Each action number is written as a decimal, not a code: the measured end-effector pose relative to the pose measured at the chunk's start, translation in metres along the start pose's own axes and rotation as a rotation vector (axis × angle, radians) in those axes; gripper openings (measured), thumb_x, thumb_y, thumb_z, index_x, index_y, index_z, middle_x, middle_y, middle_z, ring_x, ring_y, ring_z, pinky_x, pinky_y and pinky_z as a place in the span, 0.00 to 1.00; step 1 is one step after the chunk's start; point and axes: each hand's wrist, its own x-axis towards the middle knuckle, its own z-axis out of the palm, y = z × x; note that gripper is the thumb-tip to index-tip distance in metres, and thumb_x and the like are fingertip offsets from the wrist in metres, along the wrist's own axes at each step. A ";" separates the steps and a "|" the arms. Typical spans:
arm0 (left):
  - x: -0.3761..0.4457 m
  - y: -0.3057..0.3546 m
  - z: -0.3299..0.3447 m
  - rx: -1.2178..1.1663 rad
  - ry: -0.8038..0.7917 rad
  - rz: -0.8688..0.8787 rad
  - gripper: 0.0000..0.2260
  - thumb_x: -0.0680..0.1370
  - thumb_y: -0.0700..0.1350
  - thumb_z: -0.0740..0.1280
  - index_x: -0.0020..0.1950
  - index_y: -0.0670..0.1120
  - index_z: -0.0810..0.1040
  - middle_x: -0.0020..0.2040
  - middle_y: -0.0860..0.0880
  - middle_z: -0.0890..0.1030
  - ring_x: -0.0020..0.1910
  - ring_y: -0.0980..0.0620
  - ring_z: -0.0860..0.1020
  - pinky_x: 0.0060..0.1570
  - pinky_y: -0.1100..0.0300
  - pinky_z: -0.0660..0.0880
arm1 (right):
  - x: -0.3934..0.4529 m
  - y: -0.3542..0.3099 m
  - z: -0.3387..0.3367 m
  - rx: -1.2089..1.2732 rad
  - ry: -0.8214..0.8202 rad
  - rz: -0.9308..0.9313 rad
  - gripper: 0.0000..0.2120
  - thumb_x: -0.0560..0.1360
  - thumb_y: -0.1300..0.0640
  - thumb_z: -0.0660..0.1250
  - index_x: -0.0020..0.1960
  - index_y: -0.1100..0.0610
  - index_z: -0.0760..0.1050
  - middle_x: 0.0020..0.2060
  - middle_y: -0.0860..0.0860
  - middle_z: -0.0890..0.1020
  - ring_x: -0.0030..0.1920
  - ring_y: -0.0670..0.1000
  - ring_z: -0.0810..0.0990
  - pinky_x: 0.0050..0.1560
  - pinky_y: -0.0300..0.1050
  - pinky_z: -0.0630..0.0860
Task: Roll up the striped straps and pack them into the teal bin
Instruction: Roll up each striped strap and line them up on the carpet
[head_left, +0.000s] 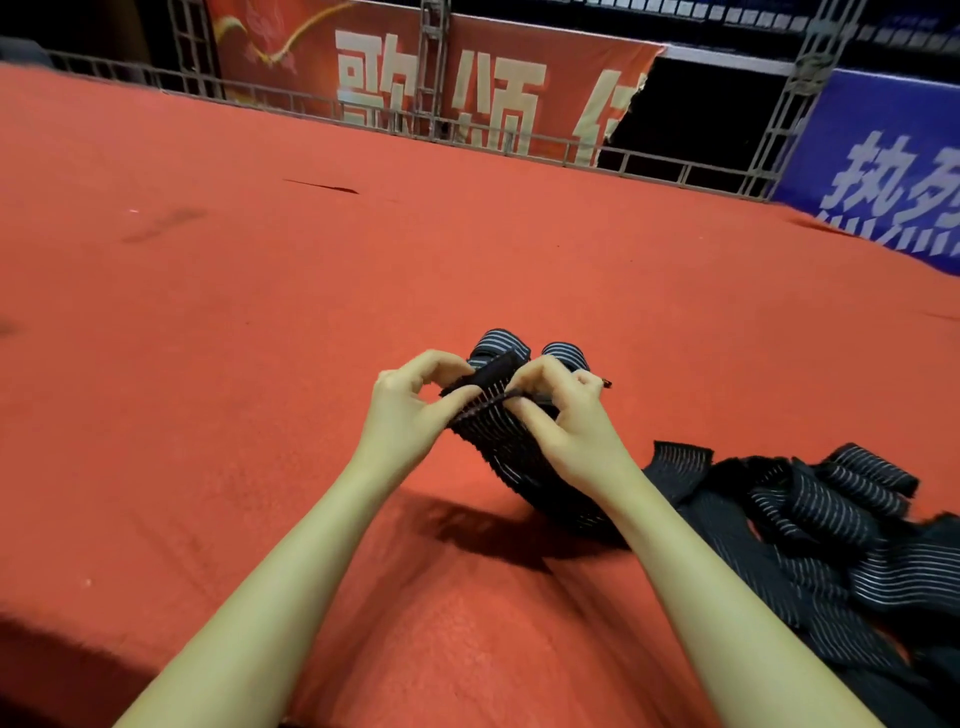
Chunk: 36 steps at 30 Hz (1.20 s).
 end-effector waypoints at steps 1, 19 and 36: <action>0.002 0.007 -0.002 -0.026 -0.013 0.003 0.09 0.70 0.35 0.74 0.43 0.48 0.80 0.38 0.58 0.81 0.40 0.65 0.77 0.47 0.70 0.71 | 0.001 -0.001 -0.001 0.044 0.049 0.017 0.07 0.74 0.53 0.63 0.43 0.40 0.70 0.40 0.35 0.78 0.52 0.56 0.73 0.63 0.40 0.60; -0.006 0.049 0.010 -0.159 -0.132 0.018 0.09 0.74 0.35 0.71 0.49 0.47 0.82 0.46 0.56 0.83 0.45 0.63 0.79 0.48 0.65 0.76 | -0.013 -0.013 -0.005 0.238 0.498 0.156 0.05 0.74 0.54 0.64 0.46 0.44 0.73 0.44 0.40 0.78 0.49 0.45 0.76 0.60 0.62 0.68; -0.004 0.051 0.031 0.217 -0.087 0.103 0.06 0.76 0.47 0.67 0.41 0.57 0.75 0.37 0.65 0.77 0.45 0.53 0.77 0.58 0.50 0.65 | -0.026 0.007 -0.026 -0.181 0.494 0.073 0.09 0.73 0.59 0.67 0.49 0.46 0.75 0.49 0.40 0.78 0.55 0.48 0.72 0.55 0.38 0.55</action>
